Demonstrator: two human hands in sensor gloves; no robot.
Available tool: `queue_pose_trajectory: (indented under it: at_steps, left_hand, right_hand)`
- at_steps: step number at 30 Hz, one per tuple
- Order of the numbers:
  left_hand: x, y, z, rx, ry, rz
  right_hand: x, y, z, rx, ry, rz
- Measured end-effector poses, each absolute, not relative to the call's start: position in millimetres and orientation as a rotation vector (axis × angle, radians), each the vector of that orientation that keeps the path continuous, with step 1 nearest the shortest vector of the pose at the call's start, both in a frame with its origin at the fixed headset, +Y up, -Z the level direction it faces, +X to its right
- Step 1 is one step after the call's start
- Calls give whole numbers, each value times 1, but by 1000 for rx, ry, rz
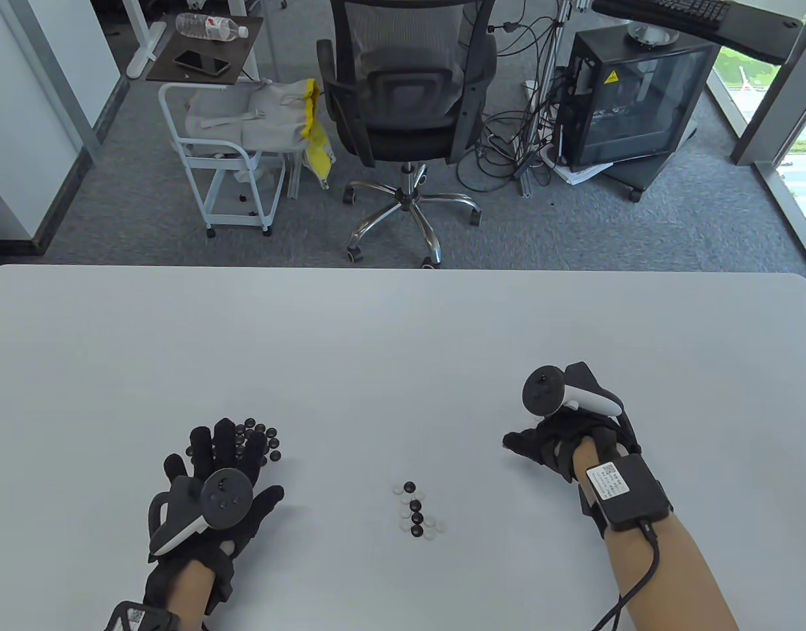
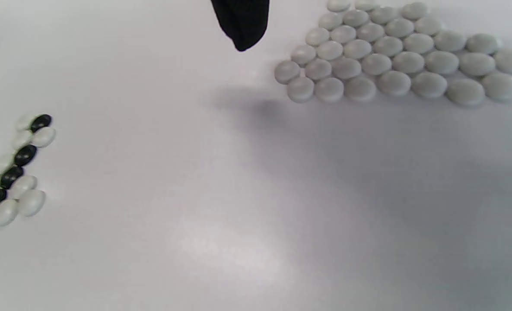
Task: Go stone sorting task
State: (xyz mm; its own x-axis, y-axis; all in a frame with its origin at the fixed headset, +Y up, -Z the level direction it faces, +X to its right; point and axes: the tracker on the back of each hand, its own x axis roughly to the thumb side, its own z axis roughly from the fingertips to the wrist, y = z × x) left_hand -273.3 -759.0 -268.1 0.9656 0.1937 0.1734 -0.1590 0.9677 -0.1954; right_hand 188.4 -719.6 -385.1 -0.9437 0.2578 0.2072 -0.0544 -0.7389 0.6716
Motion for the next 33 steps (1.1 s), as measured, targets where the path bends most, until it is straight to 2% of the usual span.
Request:
queue_pose_trajectory:
  at_steps: [4,8,14,19,24,26,30,33]
  left_hand:
    - [-273,-759,-268,-182,-194,173]
    - [-271,-759,-268,-171,-199,169]
    - [-268,-758,-266,-156,-213,160]
    - [-267,-756,-265,-143,-222,163]
    - [-268,-756,-264,-139,-221,172]
    - [-269,-756,-264,-136,-221,177]
    - [-269,-756,-265,-139,-222,177]
    - [-269,-755,-264,-135,-224,178]
  right_hand:
    - [153,-705,-380,603,1025,2709]
    - [113,-706,-369,797,1042,2684]
    - [53,-725,-352,1045,1104,2602]
    - [23,-746,-345,1141,1174,2561]
    - [16,-768,-351,1099,1245,2576]
    - [16,-770,-359,1053,1209,2548]
    - [29,-771,-387,877,1165,2585]
    - [55,-766,-412,688,1145,2650]
